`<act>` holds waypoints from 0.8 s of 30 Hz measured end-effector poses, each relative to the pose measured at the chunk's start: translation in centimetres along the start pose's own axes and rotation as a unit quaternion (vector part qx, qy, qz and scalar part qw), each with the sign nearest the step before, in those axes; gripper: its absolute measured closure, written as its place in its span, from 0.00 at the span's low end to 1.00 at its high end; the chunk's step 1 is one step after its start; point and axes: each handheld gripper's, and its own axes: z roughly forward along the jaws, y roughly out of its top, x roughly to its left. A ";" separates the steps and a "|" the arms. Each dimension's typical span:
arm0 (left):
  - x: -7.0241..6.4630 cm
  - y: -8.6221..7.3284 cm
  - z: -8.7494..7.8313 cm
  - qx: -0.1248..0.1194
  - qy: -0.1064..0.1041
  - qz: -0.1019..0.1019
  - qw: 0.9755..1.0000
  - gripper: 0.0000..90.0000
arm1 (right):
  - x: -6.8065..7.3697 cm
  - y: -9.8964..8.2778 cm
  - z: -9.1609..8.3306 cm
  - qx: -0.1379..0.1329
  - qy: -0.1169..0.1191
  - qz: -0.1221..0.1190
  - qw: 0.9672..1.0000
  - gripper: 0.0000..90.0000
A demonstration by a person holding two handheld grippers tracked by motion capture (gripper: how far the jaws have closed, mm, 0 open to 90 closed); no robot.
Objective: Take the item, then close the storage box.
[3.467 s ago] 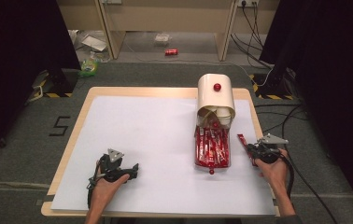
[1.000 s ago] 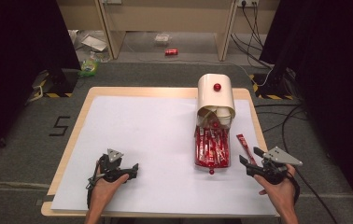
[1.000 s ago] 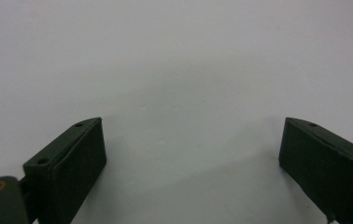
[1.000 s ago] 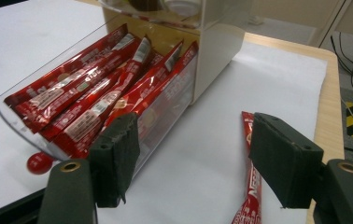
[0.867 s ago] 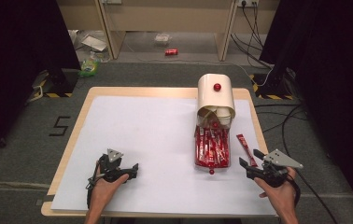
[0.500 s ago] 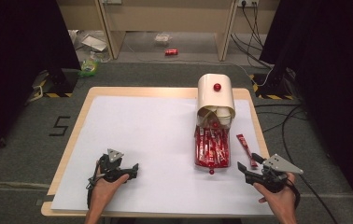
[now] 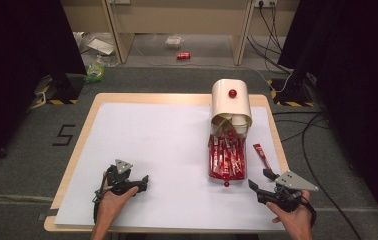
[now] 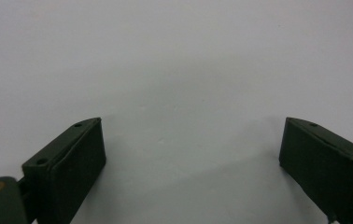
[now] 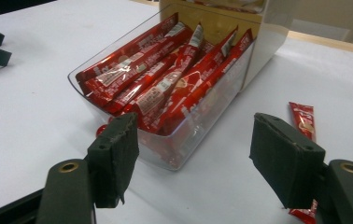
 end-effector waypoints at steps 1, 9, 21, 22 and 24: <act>0.0 0.0 0.0 0.000 0.000 0.000 1.000 0.07 | 0.1 0.0 0.1 0.001 0.003 0.000 1.000 0.36; 0.0 0.0 0.0 0.000 0.000 0.000 1.000 0.07 | 0.7 -0.4 0.6 0.012 0.009 -0.008 1.000 0.36; 0.0 0.0 0.0 0.001 0.000 0.000 1.000 0.07 | 0.8 -0.9 1.3 0.022 0.009 -0.014 1.000 0.35; 0.0 0.0 0.0 0.000 0.000 0.000 1.000 0.07 | 0.8 -1.0 1.4 0.021 0.007 -0.015 1.000 0.35; 0.0 0.0 0.0 0.000 -0.002 -0.002 1.000 0.07 | 0.8 -1.0 1.5 0.022 0.007 -0.015 1.000 0.35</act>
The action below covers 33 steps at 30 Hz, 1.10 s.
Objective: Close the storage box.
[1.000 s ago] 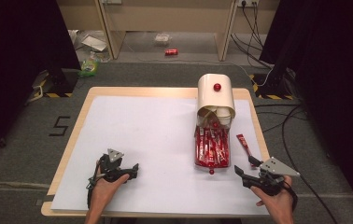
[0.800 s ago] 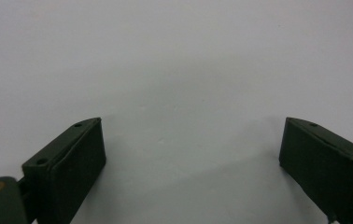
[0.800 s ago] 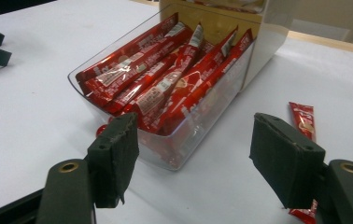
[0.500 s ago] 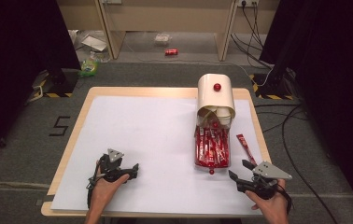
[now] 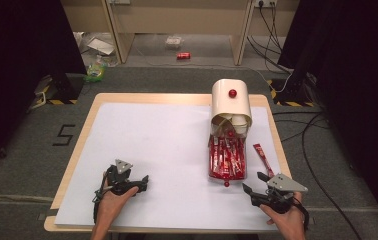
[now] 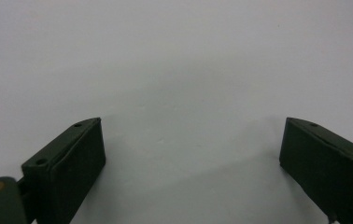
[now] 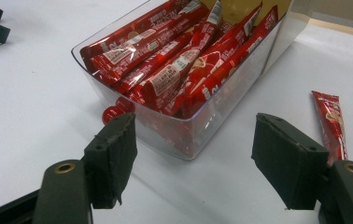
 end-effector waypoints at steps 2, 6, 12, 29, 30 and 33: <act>0.0 0.0 0.0 -0.001 0.000 0.000 1.000 0.07 | 0.0 0.0 0.1 0.001 -0.001 -0.002 1.000 0.35; 0.0 0.0 0.0 0.000 0.001 0.001 1.000 0.07 | 0.1 -0.2 0.3 0.002 -0.002 -0.007 1.000 0.35; 0.0 0.0 0.0 0.000 0.001 0.001 1.000 0.07 | 0.1 -0.2 0.5 0.003 -0.004 -0.006 1.000 0.35; -0.1 0.0 0.0 0.001 0.002 0.003 1.000 0.07 | 1.0 0.0 1.6 0.015 -0.008 -0.047 0.999 0.33; -0.1 0.0 0.0 0.001 0.003 0.003 1.000 0.07 | 0.9 0.1 1.6 0.016 -0.009 -0.046 0.999 0.33; -0.1 0.0 0.0 0.001 0.003 0.004 1.000 0.07 | 0.8 0.1 1.7 0.016 -0.011 -0.044 0.999 0.33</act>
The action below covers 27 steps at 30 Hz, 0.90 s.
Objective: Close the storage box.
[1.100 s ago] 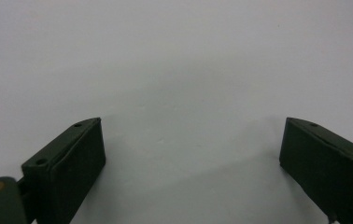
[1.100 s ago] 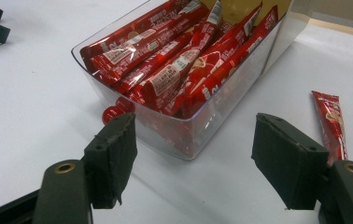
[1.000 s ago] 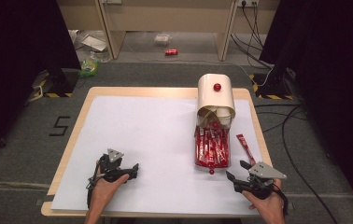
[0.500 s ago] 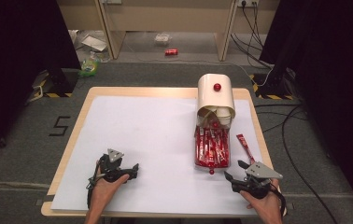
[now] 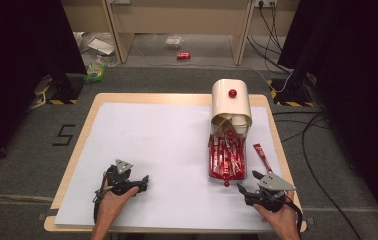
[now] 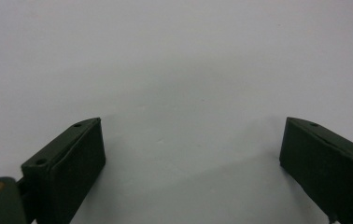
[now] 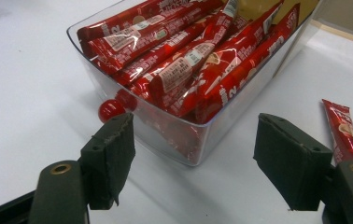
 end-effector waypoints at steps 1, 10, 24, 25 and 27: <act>0.0 0.0 0.0 0.000 0.000 0.000 1.000 0.07 | 0.0 0.0 0.0 0.001 0.000 -0.001 1.000 0.33; 0.0 0.0 0.0 0.000 0.000 0.000 1.000 0.07 | 0.2 0.2 0.8 0.006 0.000 -0.004 1.000 0.33; 0.0 0.0 0.0 0.000 0.000 0.000 1.000 0.07 | 0.3 0.8 2.0 0.030 0.004 -0.024 0.999 0.31; 0.0 0.0 0.0 0.000 0.000 0.000 1.000 0.07 | 0.3 0.9 2.1 0.031 0.004 -0.024 0.999 0.31; 0.0 0.0 0.0 0.000 0.000 0.000 1.000 0.07 | 0.2 0.9 2.1 0.031 0.004 -0.024 0.999 0.31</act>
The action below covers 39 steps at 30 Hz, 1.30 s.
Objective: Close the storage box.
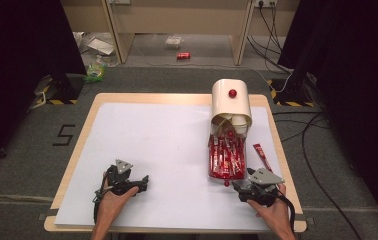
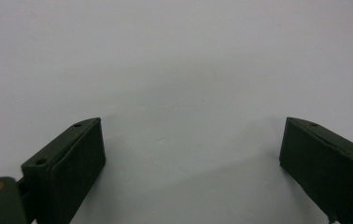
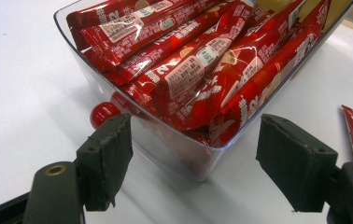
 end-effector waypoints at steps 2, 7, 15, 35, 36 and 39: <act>0.0 0.0 0.0 0.000 0.000 0.000 1.000 0.07 | 0.0 0.0 0.1 0.001 0.000 -0.001 1.000 0.31; 0.0 0.0 0.0 0.000 0.000 0.000 1.000 0.07 | -0.1 0.1 0.2 0.000 -0.006 -0.001 1.000 0.31; 0.0 0.0 0.0 0.000 0.000 0.000 1.000 0.07 | -0.4 0.4 0.6 -0.001 -0.008 0.002 1.000 0.30; 0.0 0.0 0.0 0.000 0.000 0.000 1.000 0.07 | -0.6 0.9 1.4 -0.001 -0.014 0.010 1.000 0.28; 0.0 0.0 0.0 0.000 0.000 0.000 1.000 0.07 | -0.6 0.9 1.4 -0.002 -0.014 0.008 1.000 0.28; 0.0 0.0 0.0 0.000 0.000 0.000 1.000 0.07 | -0.7 1.0 1.5 -0.001 -0.014 0.010 1.000 0.28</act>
